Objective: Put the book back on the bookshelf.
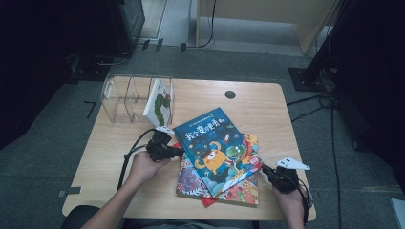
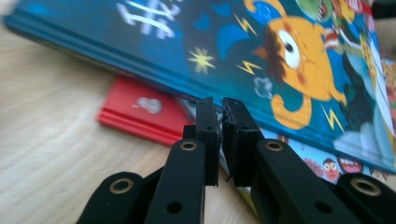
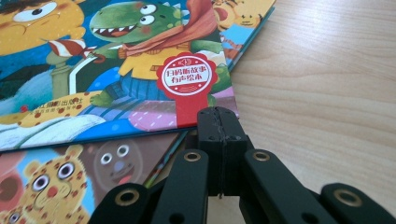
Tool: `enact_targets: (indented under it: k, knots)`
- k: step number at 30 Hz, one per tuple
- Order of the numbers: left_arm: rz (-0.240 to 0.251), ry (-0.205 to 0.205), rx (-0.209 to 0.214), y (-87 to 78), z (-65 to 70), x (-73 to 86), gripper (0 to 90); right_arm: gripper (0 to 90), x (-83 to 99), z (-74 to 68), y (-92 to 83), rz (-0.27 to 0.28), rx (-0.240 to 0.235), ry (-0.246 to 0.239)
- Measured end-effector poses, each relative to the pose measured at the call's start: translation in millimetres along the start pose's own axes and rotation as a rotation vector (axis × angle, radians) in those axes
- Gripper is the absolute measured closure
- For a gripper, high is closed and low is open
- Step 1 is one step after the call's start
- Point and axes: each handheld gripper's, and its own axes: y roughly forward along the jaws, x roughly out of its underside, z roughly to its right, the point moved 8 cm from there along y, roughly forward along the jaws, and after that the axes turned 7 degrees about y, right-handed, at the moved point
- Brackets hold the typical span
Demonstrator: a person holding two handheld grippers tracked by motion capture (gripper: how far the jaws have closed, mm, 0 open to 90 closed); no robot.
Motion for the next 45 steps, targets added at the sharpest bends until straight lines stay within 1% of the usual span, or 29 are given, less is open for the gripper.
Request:
enact_targets:
  k: [3,4,6,8,9,11,15,17,18,20,23,24,25,27,30,34,36,37,38,39,40,41,42,43,44,45]
  knots:
    - [-0.025,0.020,0.010,8.6,6.8,3.5,85.7,90.0,-3.5,2.2,3.3,0.005,-0.003,0.008]
    - [-0.016,0.025,0.010,10.2,8.8,3.4,85.8,90.0,-4.5,3.2,4.3,0.006,-0.003,0.009]
    - [-0.010,0.017,0.022,12.7,12.0,2.7,86.1,90.0,-6.7,4.2,6.4,0.008,-0.006,0.016]
    - [-0.005,0.019,0.032,14.8,14.9,2.3,86.3,90.0,-9.2,6.0,8.9,0.010,-0.007,0.015]
    - [-0.008,0.028,0.026,15.0,15.5,2.3,86.5,90.0,-10.8,6.9,10.5,0.013,-0.008,0.018]
    - [-0.006,0.029,0.015,15.8,16.8,1.9,87.1,90.0,-15.7,10.6,15.0,0.019,-0.006,0.023]
    - [-0.004,0.029,0.017,17.0,18.5,1.7,87.4,90.0,-21.7,14.7,20.0,0.026,0.002,0.036]
    - [-0.003,0.029,0.018,18.2,21.0,1.3,87.3,90.0,-23.2,15.9,20.9,0.031,0.003,0.034]
    - [-0.006,0.036,0.017,19.3,23.3,1.0,87.3,90.0,-25.7,16.9,22.0,0.039,0.007,0.042]
    - [-0.005,0.038,0.019,20.0,24.4,0.8,87.3,90.0,-26.4,17.1,22.1,0.041,0.007,0.041]
    - [-0.008,0.042,0.022,22.1,27.5,0.0,87.4,90.0,-27.2,13.9,21.5,0.042,0.007,0.030]
    - [-0.005,0.041,0.021,23.1,29.0,-0.7,87.5,90.0,-28.7,10.6,21.1,0.052,0.005,0.019]
    - [-0.008,0.044,0.021,23.7,30.2,-0.9,87.5,90.0,-28.7,10.6,21.1,0.052,0.005,0.019]
    - [-0.007,0.046,0.023,26.1,33.8,-2.0,87.5,90.0,-30.9,5.7,20.3,0.064,0.005,0.014]
    - [-0.005,0.043,0.022,27.8,36.3,-2.8,87.6,90.0,-31.4,3.4,20.3,0.065,0.002,0.012]
    - [-0.007,0.050,0.027,29.8,39.7,-3.6,87.6,90.0,-30.8,-0.8,20.9,0.066,0.001,0.007]
    - [-0.013,0.038,0.036,28.9,38.4,-3.4,87.5,89.8,-30.0,-1.7,20.1,0.063,0.009,0.005]
    - [-0.011,0.038,0.014,25.7,33.6,-3.0,87.3,89.8,-28.5,0.8,18.4,0.057,0.029,0.006]
    - [-0.011,0.038,0.014,25.7,33.6,-3.0,87.3,89.8,-28.5,0.8,18.4,0.057,0.029,0.006]
    - [-0.015,0.034,0.011,23.1,30.6,-2.4,87.3,89.8,-25.2,5.1,18.5,0.039,0.049,0.004]
    - [-0.009,0.026,0.006,20.5,27.8,-2.3,87.3,89.8,-25.2,5.1,18.5,0.039,0.049,0.004]
    - [-0.001,0.014,-0.004,14.4,21.1,-2.2,87.2,89.8,-23.8,8.2,19.4,0.032,0.045,0.017]
    - [-0.001,0.014,-0.004,14.4,21.1,-2.2,86.9,89.8,-23.8,8.2,19.4,0.032,0.045,0.017]
    - [0.007,0.002,-0.009,11.5,18.0,-2.2,86.9,89.7,-24.0,8.9,20.6,0.032,0.039,0.020]
    - [0.016,-0.011,-0.025,5.3,11.0,-1.3,86.7,89.7,-25.2,9.6,22.1,0.034,0.036,0.026]
    - [0.016,-0.011,-0.025,5.3,11.0,-1.3,86.4,89.7,-25.2,9.6,22.1,0.034,0.036,0.026]
